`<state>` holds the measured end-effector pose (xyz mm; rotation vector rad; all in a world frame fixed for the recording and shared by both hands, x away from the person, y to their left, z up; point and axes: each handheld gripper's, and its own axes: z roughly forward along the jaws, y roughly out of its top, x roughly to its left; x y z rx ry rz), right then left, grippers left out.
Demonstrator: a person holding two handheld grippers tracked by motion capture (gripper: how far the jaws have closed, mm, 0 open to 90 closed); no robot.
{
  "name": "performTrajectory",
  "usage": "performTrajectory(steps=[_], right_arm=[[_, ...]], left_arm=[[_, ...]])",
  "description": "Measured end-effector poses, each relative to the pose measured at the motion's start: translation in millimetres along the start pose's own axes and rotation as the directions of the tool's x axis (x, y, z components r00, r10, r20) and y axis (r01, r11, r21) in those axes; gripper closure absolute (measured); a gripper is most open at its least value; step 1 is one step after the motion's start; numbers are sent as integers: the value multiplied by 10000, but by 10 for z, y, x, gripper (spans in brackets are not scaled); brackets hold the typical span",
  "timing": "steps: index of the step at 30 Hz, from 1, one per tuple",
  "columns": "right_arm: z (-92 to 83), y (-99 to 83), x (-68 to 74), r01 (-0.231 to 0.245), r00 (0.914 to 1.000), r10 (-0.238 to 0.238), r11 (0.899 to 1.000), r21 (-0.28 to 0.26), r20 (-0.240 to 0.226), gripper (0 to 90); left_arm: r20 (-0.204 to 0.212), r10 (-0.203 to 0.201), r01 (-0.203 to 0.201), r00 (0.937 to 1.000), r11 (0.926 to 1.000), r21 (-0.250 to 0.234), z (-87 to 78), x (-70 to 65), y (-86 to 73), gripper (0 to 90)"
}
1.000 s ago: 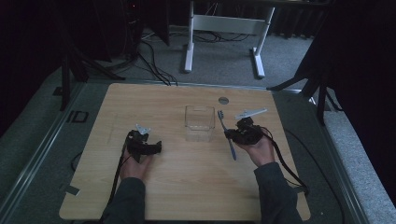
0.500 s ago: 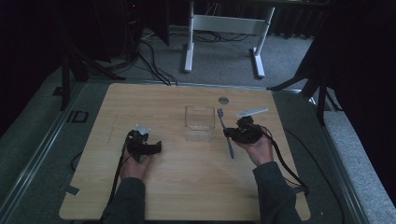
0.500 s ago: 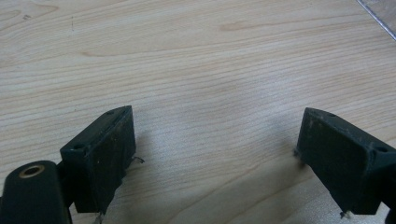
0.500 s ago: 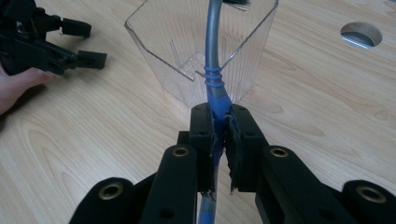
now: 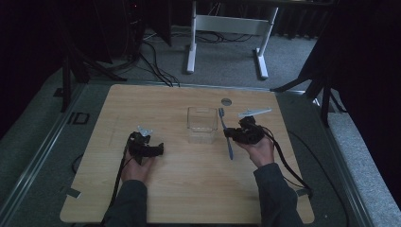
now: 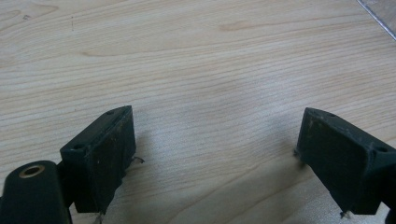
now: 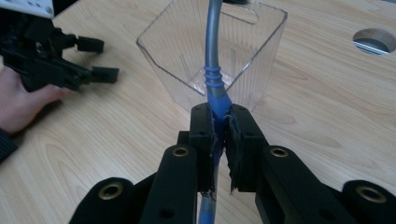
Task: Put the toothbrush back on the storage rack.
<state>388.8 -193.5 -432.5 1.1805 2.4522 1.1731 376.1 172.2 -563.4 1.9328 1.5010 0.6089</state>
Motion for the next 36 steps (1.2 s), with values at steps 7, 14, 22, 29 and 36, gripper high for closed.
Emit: performTrajectory(steps=[7,14,22,29,36], right_arm=[[-4,12,0,-223,9995,216,9993,-312,-234,814],[11,16,15,-332,9986,309,9981,-519,-435,814],[3,30,24,-443,9971,384,9949,-908,-655,815],[-7,48,28,-638,9944,516,9889,-1342,-920,814],[-11,57,28,-730,9908,527,9838,-1639,-1249,814]], left_arm=[[5,-16,16,10000,10000,4,0,-1,0,118],[8,-20,20,10000,10000,6,0,-1,0,118],[9,-5,5,10000,10000,29,-2,0,1,118],[6,-3,3,10000,10000,20,-1,0,0,118],[7,-5,5,10000,10000,18,-1,0,0,119]])
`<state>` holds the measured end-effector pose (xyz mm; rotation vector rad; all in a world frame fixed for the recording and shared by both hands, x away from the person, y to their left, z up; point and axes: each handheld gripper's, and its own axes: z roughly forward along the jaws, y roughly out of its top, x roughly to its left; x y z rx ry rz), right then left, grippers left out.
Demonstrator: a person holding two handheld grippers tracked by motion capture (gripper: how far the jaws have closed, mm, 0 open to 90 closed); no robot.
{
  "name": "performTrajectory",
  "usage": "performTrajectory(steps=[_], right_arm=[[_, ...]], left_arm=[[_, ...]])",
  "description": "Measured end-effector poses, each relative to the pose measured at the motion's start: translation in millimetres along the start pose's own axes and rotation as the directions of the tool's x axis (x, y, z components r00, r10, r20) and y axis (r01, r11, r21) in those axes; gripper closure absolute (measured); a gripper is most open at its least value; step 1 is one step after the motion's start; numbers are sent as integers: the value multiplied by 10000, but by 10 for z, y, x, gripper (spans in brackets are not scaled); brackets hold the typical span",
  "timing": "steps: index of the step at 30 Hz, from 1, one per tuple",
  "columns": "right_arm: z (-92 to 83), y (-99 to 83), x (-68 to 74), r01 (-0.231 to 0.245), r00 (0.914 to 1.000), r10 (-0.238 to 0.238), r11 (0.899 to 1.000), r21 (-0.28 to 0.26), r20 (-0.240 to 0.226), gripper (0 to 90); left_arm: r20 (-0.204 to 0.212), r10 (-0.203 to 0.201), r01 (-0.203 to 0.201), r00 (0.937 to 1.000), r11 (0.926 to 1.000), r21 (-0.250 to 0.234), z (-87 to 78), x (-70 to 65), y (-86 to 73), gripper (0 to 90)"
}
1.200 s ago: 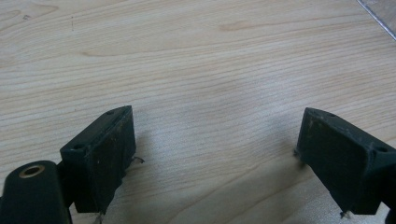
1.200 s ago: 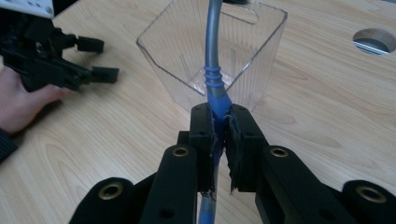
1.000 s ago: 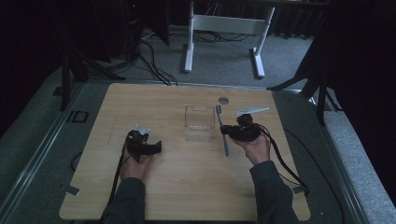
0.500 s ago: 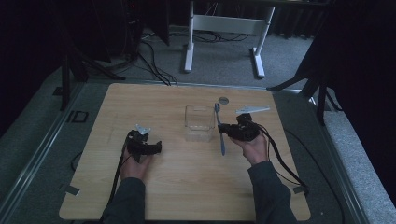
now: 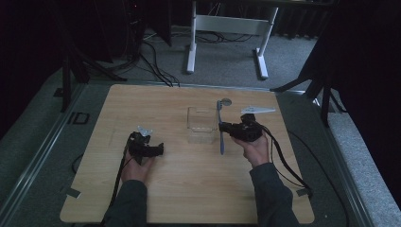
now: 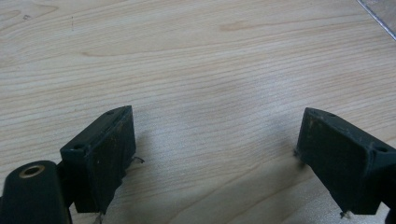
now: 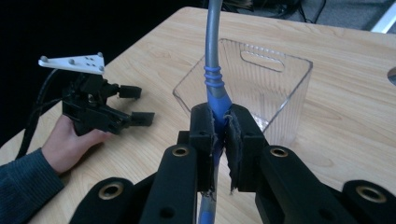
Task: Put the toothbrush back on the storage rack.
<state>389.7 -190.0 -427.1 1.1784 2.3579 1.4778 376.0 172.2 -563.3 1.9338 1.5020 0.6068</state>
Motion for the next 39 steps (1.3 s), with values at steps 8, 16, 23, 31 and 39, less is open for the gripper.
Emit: performTrajectory(steps=[8,16,23,31,39], right_arm=[[-13,16,3,-89,9998,81,9989,-464,-189,814],[-8,34,-3,-239,9990,206,9959,-867,-385,814],[5,46,-2,-244,9987,198,9947,-995,-474,815],[11,59,7,-250,9981,178,9919,-1248,-588,815],[14,81,3,-329,9976,230,9875,-1544,-654,815]], left_arm=[[0,3,-3,10000,10000,3,0,0,0,118],[0,2,-2,10000,10000,2,0,0,0,119],[-1,-8,8,10000,10000,-9,0,-1,0,118],[-1,-6,6,10000,10000,-6,0,0,0,118],[-2,-4,4,10000,10000,-6,0,0,0,118]])
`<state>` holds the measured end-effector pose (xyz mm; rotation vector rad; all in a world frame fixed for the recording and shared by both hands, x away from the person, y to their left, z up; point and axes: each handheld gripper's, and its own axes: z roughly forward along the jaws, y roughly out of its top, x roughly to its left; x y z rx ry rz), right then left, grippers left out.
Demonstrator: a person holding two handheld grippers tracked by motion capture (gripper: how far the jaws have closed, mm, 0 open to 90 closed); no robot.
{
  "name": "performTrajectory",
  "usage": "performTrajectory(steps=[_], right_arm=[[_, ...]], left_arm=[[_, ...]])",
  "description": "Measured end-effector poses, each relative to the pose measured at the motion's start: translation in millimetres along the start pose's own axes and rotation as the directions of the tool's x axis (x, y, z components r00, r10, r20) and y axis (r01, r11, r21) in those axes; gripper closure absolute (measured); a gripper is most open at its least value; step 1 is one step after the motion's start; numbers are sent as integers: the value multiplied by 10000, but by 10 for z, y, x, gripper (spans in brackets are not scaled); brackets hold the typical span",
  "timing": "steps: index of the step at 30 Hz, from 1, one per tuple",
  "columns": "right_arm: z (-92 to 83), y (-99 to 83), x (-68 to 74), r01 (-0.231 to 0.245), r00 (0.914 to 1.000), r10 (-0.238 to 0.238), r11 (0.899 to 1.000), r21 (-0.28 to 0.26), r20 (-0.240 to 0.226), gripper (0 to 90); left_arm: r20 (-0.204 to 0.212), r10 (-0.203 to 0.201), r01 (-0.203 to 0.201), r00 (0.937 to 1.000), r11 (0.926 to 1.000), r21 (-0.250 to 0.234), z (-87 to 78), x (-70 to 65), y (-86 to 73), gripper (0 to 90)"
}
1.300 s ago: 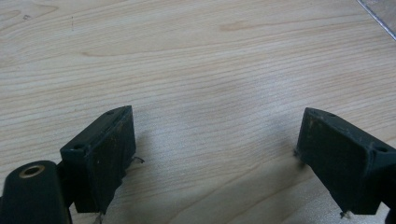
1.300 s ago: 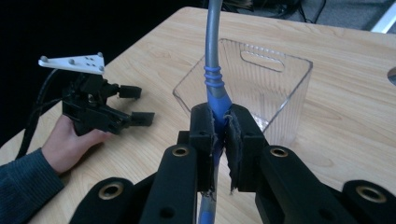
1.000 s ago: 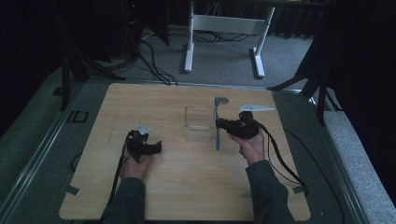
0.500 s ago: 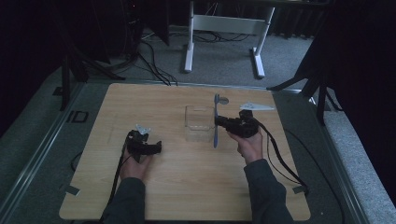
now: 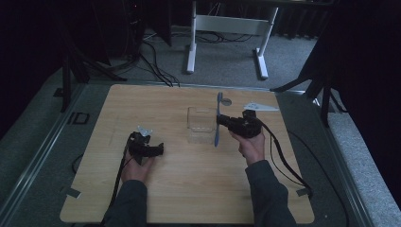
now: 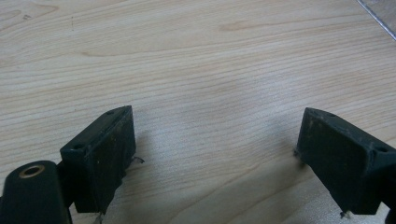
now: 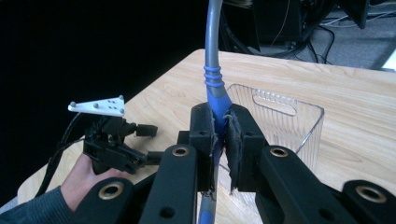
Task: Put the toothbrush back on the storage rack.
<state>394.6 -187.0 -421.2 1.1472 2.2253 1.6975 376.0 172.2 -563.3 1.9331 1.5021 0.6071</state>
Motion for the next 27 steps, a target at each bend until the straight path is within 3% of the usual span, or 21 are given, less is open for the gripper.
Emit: performTrajectory(steps=[19,27], right_arm=[[67,7,-35,-246,9997,240,9970,-740,-86,815],[107,4,-74,-469,9988,484,9931,-1078,111,815]], left_arm=[[-2,5,-5,10000,10000,-1,0,0,0,118],[-4,3,-3,10000,10000,-3,0,0,0,118]])
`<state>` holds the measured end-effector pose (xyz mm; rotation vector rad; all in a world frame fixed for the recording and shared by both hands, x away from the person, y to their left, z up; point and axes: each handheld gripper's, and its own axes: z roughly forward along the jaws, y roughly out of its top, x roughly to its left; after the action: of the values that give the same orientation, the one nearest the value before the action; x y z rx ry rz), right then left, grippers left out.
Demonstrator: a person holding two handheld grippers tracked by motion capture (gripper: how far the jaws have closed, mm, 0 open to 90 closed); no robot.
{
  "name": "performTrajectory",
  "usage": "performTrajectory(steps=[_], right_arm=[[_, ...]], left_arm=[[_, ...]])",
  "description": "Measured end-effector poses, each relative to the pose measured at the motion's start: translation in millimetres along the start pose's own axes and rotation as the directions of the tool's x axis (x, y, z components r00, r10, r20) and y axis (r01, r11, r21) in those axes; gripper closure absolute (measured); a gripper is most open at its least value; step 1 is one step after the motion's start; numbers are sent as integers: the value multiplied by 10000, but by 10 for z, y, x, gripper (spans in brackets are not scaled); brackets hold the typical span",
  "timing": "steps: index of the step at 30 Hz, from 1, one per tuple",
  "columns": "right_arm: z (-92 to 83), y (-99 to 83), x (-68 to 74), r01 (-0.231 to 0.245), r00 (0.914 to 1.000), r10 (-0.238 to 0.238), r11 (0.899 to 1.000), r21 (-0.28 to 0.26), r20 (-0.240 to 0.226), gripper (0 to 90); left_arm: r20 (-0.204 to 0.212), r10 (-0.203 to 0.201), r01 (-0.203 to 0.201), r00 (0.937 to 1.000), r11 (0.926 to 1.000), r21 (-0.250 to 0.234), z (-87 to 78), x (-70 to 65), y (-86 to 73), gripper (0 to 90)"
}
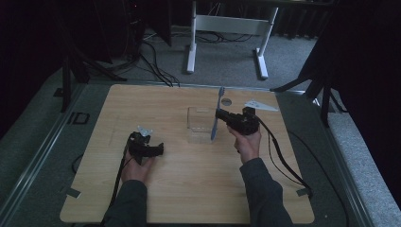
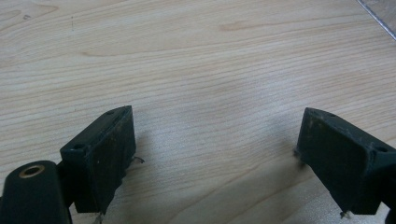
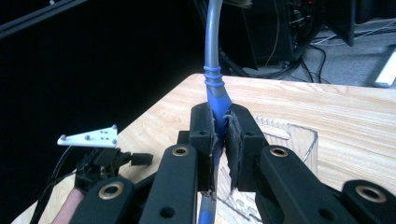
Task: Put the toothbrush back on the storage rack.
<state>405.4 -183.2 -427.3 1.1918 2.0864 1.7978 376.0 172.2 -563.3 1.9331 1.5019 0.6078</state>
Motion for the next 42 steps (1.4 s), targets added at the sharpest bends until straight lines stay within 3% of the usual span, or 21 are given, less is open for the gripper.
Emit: performTrajectory(steps=[19,25,42], right_arm=[[122,0,-104,-476,9978,496,9978,-464,431,815],[142,12,-131,-590,9948,655,9949,-817,783,815],[265,-26,-212,-256,9858,403,9955,-910,1632,815]], left_arm=[[2,-2,2,10000,10000,-7,0,0,0,119],[0,-1,1,10000,10000,-10,0,0,0,118],[-3,2,-2,10000,10000,-5,0,0,0,118]])
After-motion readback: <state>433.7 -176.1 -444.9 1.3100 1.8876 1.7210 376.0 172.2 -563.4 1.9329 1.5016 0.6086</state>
